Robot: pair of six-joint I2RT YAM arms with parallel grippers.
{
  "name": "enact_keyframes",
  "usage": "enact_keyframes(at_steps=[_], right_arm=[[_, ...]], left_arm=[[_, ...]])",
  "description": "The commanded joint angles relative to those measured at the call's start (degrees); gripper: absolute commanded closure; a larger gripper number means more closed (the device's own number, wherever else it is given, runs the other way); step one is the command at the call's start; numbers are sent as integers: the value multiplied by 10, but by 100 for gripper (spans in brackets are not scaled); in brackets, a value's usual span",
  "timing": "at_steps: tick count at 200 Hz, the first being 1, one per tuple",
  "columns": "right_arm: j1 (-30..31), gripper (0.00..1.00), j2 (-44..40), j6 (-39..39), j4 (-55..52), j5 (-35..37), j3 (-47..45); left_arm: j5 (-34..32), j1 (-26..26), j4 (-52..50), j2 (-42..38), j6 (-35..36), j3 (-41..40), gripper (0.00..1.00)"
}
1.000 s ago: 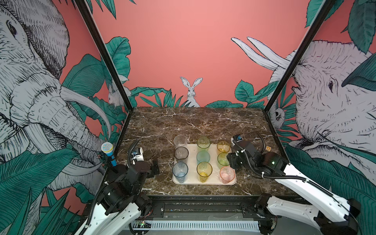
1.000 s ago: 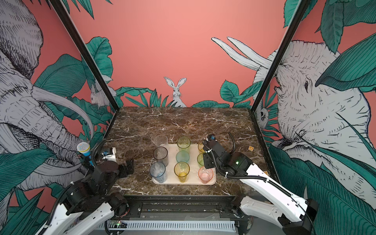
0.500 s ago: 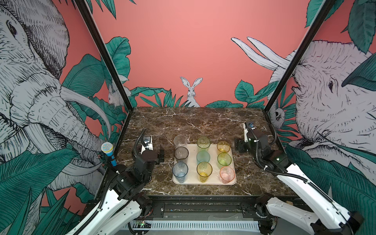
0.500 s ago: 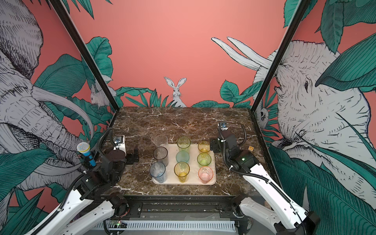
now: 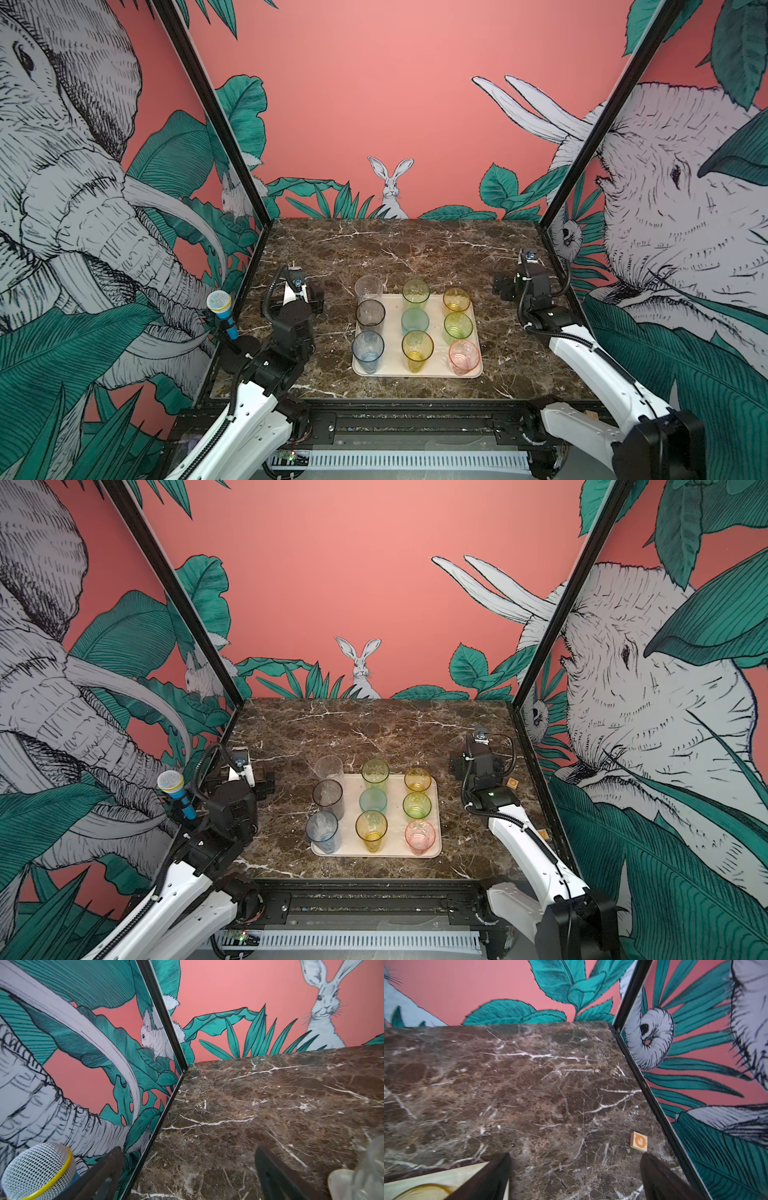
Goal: Place the glasses into the tray
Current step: Reset both arms
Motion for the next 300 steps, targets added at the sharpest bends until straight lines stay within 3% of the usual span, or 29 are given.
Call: enact_keyframes(at_steps=[1,55,77,98,131,152,206,262,288,300], right_arm=[[-22,1,13,-16,132,27,-42],[-65,1,90,-60,306,26,-133],[-71,1,109,-89,402,22,-177],[-76,1,120,-111,416,8,-188],[-92,1,160,-112,509,-26,-212],[-92,1,169,-118,526,-47,-217],[-92,1,289,-138,765,-73,-271],[-93,1,276,-117,619,-35,-206],[-93,1,275,-117,624,-34,-209],[-93,1,276,-118,625,-34,-210]], left_arm=[[63,54,72,25,6,-38,1],[153,151,198,99,-15,-132,0],[161,162,224,131,-26,-142,0],[178,173,273,164,-46,-154,1],[195,185,388,272,-65,-165,1],[222,186,412,326,-49,-140,0],[250,186,490,417,-13,-105,1],[265,191,587,502,-9,-107,1],[280,194,550,509,-11,-87,1],[291,200,584,536,-9,-89,0]])
